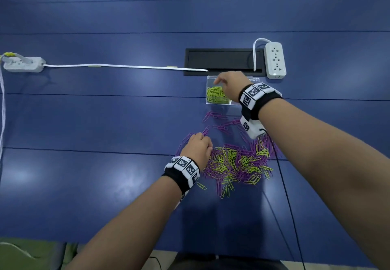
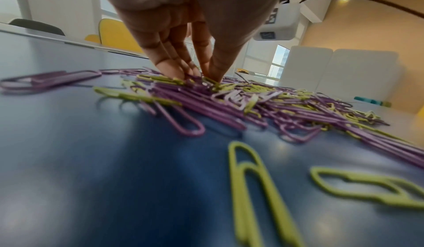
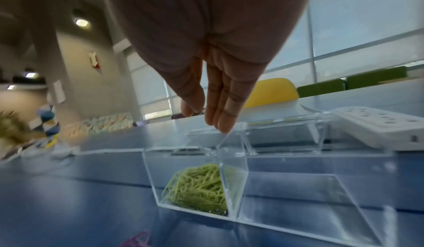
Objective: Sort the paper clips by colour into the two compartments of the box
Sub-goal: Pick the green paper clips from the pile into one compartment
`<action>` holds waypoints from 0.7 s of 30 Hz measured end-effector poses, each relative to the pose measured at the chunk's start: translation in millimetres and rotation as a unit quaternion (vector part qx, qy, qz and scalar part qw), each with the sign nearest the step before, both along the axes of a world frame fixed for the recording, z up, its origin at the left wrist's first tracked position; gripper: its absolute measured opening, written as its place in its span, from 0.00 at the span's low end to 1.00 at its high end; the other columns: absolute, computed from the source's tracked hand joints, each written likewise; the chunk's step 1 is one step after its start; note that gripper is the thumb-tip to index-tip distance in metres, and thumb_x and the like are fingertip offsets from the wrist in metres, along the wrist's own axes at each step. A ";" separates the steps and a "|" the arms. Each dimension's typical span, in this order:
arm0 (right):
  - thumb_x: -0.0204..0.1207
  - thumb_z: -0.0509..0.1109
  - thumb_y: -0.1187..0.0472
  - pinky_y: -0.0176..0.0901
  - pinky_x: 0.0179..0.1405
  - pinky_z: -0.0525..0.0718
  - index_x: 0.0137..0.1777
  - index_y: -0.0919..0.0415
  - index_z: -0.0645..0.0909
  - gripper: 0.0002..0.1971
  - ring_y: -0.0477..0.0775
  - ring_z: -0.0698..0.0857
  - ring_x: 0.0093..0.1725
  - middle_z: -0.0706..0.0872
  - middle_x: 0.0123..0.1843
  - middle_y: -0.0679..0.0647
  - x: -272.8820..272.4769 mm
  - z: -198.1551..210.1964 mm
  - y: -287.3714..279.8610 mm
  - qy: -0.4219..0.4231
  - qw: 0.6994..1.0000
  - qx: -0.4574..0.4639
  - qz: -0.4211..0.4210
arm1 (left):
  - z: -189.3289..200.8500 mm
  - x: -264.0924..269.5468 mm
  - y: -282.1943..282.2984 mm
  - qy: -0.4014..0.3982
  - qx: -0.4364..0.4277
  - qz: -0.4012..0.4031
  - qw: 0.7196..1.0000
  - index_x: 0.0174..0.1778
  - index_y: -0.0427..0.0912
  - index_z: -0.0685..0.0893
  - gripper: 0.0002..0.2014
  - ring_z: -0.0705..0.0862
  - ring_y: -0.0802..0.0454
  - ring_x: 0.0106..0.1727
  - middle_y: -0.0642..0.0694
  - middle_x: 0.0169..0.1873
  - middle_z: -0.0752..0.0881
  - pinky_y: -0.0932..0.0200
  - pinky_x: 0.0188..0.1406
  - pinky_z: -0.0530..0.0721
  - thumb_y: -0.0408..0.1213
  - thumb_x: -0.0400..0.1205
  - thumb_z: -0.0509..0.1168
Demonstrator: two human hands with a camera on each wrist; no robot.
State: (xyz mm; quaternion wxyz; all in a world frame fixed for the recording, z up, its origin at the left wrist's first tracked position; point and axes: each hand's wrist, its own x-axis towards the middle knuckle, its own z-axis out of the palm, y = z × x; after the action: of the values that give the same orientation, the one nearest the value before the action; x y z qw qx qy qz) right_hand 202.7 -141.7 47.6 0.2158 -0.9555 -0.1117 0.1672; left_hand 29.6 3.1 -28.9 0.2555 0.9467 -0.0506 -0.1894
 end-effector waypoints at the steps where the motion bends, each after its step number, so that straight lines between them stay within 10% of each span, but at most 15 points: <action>1: 0.77 0.55 0.72 0.44 0.55 0.83 0.57 0.54 0.83 0.20 0.56 0.84 0.58 0.84 0.62 0.55 -2.2 2.0 -8.0 -0.013 0.999 0.024 -0.017 | -0.3 2.7 0.9 -0.004 0.004 0.003 1.000 0.49 0.43 0.81 0.05 0.73 0.46 0.59 0.45 0.52 0.77 0.47 0.60 0.78 0.38 0.83 0.61; 6: 0.77 0.62 0.68 0.43 0.49 0.83 0.49 0.59 0.86 0.11 0.55 0.85 0.46 0.90 0.49 0.58 -38.6 6.2 -69.2 -0.036 0.983 0.125 -0.128 | 7.4 12.7 -7.9 -0.049 0.012 0.009 0.999 0.54 0.41 0.81 0.08 0.74 0.44 0.61 0.43 0.55 0.78 0.48 0.56 0.79 0.33 0.81 0.60; 21: 0.71 0.74 0.64 0.42 0.50 0.80 0.44 0.58 0.85 0.04 0.50 0.79 0.39 0.81 0.41 0.53 -145.4 -68.6 -152.1 0.033 0.980 0.046 -0.192 | -7.1 17.1 -101.2 -0.058 -0.006 -0.251 0.966 0.74 0.46 0.74 0.24 0.67 0.46 0.78 0.46 0.77 0.69 0.46 0.73 0.72 0.37 0.80 0.62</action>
State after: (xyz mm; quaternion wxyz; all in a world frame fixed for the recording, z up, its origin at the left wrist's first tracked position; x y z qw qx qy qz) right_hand 57.3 -293.8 -21.0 0.2916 -0.9420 0.0736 0.1488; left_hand 46.7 -98.0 -36.0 0.2026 0.9115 -0.3023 -0.1916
